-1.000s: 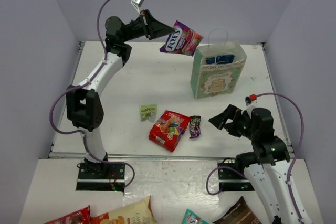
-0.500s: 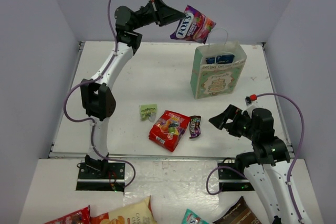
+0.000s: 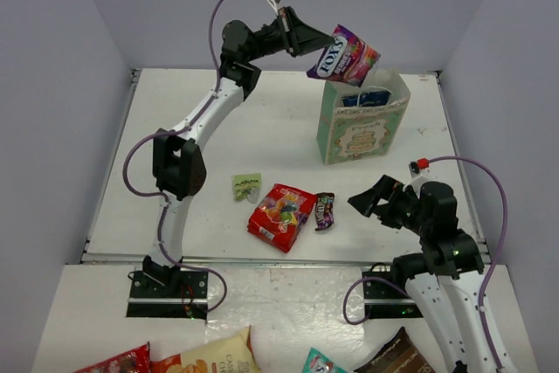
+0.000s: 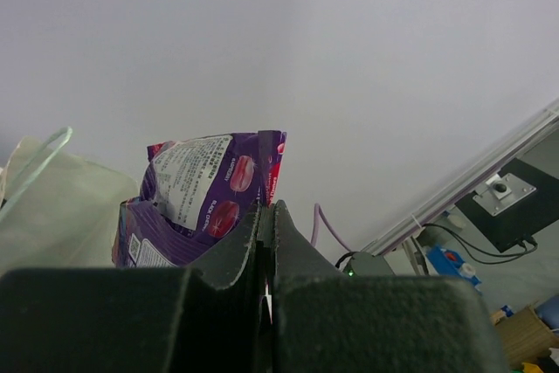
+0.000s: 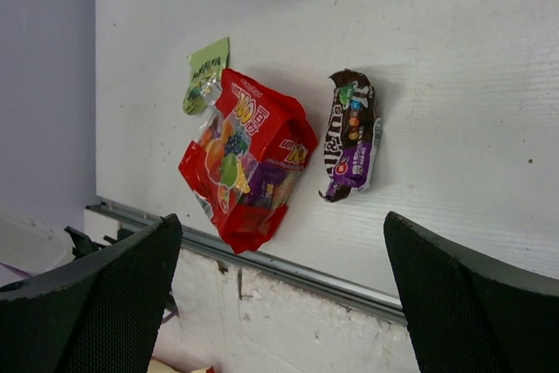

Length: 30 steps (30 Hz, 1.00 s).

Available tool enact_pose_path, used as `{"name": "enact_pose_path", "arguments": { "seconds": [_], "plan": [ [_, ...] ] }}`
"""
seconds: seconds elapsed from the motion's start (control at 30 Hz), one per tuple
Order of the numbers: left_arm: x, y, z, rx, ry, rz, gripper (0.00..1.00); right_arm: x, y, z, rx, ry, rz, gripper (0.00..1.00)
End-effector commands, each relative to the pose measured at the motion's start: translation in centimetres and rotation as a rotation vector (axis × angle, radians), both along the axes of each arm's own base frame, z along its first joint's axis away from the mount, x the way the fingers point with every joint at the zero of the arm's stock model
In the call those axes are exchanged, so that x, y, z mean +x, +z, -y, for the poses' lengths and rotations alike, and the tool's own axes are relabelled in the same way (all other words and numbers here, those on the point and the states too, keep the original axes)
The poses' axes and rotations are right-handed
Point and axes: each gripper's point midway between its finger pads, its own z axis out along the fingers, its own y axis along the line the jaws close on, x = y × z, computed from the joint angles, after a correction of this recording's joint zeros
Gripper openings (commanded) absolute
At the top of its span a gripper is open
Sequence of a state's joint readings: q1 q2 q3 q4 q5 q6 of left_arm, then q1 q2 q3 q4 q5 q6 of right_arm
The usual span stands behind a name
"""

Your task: Place the snacks into the paper bag

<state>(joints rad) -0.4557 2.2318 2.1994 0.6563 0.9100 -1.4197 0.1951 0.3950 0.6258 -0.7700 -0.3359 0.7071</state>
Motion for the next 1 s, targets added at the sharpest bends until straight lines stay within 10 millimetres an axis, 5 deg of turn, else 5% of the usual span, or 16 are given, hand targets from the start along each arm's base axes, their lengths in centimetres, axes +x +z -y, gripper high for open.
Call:
{"name": "enact_pose_path", "arguments": {
  "seconds": [0.0,0.67,0.97],
  "plan": [
    [-0.4,1.7,0.6,-0.052,0.032,0.055,0.00,-0.1,0.8,-0.2,0.012,0.010,0.027,0.97],
    [1.6,-5.4,3.9,0.000,0.025,-0.065,0.00,0.0,1.0,-0.1,0.014,0.003,0.034,0.97],
    [1.5,-4.6,3.8,-0.029,0.002,-0.062,0.51,1.9,4.5,0.0,0.008,-0.020,0.100,0.97]
  ]
}}
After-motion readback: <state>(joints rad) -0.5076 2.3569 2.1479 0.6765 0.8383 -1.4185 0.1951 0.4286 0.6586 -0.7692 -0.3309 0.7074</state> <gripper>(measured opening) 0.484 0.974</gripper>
